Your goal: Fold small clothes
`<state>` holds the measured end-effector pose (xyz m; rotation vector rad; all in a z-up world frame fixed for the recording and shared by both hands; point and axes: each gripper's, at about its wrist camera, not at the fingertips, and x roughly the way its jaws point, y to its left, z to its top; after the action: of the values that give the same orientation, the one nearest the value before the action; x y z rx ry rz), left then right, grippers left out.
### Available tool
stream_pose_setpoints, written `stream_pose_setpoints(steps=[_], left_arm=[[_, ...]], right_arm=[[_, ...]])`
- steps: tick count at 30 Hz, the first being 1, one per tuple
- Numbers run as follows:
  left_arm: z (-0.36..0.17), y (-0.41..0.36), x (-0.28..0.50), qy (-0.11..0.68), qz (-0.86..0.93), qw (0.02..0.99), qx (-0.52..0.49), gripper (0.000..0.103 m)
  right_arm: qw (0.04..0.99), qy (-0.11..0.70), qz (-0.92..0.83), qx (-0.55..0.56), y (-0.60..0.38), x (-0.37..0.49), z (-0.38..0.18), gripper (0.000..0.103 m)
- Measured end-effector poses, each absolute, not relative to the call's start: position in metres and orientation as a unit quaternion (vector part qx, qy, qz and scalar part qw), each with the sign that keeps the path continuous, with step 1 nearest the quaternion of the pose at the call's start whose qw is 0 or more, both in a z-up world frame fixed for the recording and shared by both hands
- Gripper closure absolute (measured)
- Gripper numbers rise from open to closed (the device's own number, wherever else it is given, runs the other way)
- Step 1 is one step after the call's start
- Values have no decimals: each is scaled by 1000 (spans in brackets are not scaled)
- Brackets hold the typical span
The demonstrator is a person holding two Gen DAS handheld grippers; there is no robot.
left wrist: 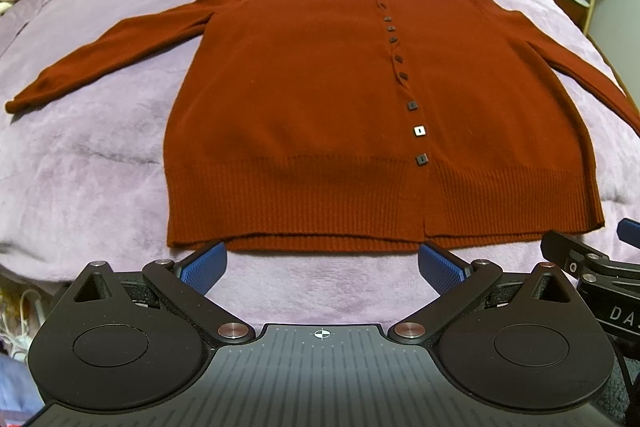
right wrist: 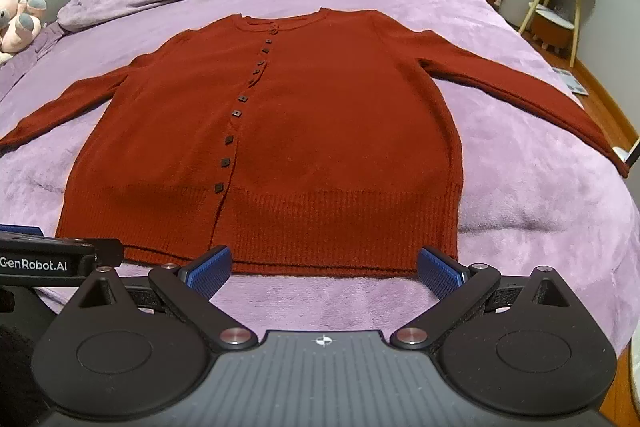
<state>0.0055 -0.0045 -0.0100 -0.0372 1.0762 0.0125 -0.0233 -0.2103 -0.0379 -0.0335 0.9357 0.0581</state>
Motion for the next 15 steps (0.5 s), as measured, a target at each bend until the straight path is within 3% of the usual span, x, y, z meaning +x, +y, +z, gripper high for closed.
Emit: stream_pose_setpoints(steps=[15], left_arm=[[-11, -7, 7, 517, 6, 856, -16, 0]], right_arm=[[895, 444, 38, -5, -214, -25, -36, 4]])
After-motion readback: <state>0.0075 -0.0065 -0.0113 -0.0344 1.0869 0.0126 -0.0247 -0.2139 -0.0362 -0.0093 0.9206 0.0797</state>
